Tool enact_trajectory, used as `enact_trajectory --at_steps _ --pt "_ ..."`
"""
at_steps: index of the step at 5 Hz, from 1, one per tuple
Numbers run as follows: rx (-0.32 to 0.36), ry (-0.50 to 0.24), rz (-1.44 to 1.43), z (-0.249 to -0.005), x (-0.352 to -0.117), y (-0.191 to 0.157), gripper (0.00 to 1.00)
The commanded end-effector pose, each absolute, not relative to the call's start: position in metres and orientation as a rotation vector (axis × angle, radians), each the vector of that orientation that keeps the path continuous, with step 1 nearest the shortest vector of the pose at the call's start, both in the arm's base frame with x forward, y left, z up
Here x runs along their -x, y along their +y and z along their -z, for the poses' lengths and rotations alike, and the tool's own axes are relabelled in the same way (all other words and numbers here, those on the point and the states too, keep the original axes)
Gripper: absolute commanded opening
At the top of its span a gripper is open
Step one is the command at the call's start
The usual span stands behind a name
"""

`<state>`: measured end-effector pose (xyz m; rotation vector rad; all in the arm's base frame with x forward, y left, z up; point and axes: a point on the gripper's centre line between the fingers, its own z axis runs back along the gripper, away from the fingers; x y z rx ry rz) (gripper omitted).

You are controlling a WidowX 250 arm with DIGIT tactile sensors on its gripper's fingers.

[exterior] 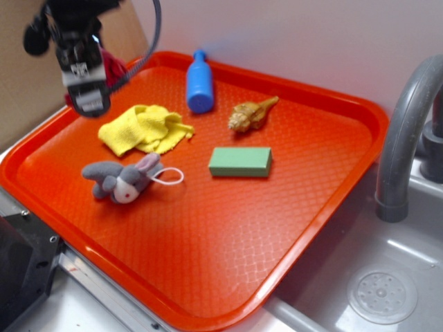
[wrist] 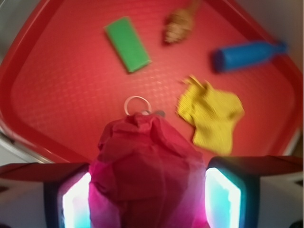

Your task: Grab the red paper.

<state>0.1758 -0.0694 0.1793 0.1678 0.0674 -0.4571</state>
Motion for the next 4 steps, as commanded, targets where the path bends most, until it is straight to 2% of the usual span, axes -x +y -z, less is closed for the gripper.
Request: enact_trajectory --at_steps 1,3,4 --pt "-0.119 0.008 -0.037 -0.228 -0.167 -0.074 0.0" --pt "-0.135 -0.063 -0.001 -0.225 -0.178 -0.063 0.0" --pt "-0.159 -0.036 0.021 -0.223 -0.176 -0.06 0.0"
